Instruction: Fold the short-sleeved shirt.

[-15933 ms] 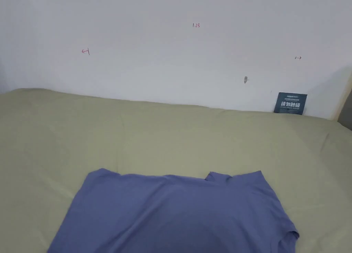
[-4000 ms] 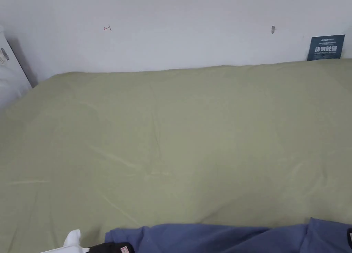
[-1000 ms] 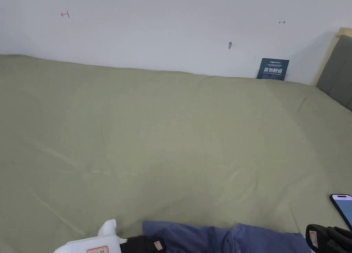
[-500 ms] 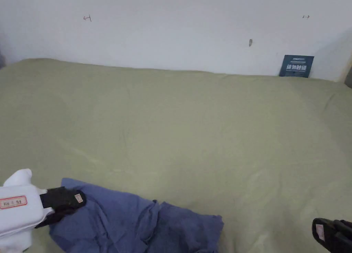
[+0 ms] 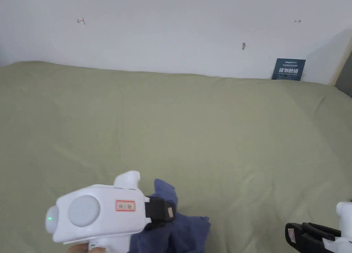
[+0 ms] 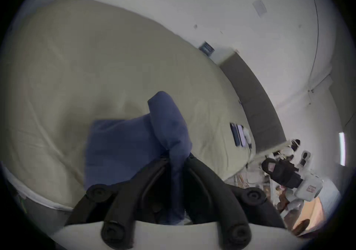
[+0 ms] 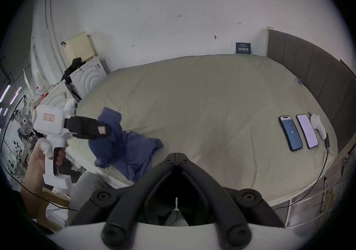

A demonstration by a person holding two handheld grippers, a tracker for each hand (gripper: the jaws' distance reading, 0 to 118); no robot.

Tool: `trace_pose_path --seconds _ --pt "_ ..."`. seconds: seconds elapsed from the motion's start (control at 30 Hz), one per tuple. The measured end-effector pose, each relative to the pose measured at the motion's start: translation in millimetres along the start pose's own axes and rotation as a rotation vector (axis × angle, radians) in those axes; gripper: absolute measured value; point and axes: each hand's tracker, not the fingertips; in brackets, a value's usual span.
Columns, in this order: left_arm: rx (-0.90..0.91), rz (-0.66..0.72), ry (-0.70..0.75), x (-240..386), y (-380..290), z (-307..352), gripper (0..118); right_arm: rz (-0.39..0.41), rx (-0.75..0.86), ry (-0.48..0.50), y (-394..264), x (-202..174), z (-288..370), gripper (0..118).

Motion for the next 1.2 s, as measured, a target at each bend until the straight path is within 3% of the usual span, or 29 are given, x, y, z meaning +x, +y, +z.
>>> trace_pose_path --seconds 0.07,0.1,0.13,0.17,0.23,0.4,0.43,0.47,0.5,0.53,0.77,0.83,0.87,0.93,1.07,1.13,1.17,1.2 --pt "-0.046 0.027 -0.075 -1 -9 -18 28 0.01 -0.002 -0.013 0 1 0 0" --pt "-0.053 0.049 -0.119 -4 -12 -22 51 0.008 -0.003 -0.014 -1 2 0 0" --pt "-0.047 0.083 -0.189 -7 -15 -26 88 0.004 -0.004 -0.011 -1 3 0 0" --pt "-0.052 0.119 -0.254 -10 -18 -25 103 0.001 -0.006 -0.009 -1 4 0 0" --pt "-0.009 0.162 -0.309 -14 -22 -14 104 0.003 -0.009 -0.012 -2 3 0 0" --pt "0.06 0.114 -0.297 -33 -19 12 101 0.005 -0.013 -0.009 -4 3 1 0" --pt "0.066 0.112 -0.297 -37 -19 13 93 0.007 -0.013 -0.009 -4 2 2 0" --pt "0.067 0.105 -0.327 -39 -19 8 76 0.009 -0.013 -0.01 -5 2 3 0" --pt "0.067 0.101 -0.351 -42 -22 4 46 0.008 -0.011 -0.01 -6 1 4 0" --pt "0.071 0.106 -0.343 -45 -26 -3 4 0.004 -0.008 -0.011 -6 1 5 0" --pt "-0.023 0.328 -0.418 -75 -71 -94 1 0.0 -0.006 -0.024 -8 2 15 0" --pt "-0.049 0.296 -0.401 -73 -82 -120 1 -0.006 -0.005 -0.029 -8 3 16 0" --pt "-0.073 0.291 -0.318 -67 -89 -130 1 -0.01 -0.006 -0.031 -8 3 16 0" --pt "0.0 0.208 -0.33 -59 -90 -134 1 -0.011 -0.013 -0.037 -9 3 13 0" --pt "-0.08 0.279 -0.302 -50 -72 -112 0 -0.005 -0.051 -0.024 -11 -3 -5 0" --pt "-0.076 0.179 -0.244 -41 -57 -80 0 0.011 -0.071 0.02 -11 -9 -18 0" --pt "-0.013 0.051 -0.278 -38 -47 -57 0 0.011 -0.082 0.05 -10 -12 -27 0" --pt "0.021 0.006 -0.29 -39 -38 -35 1 0.002 -0.096 0.079 -10 -16 -37 0"
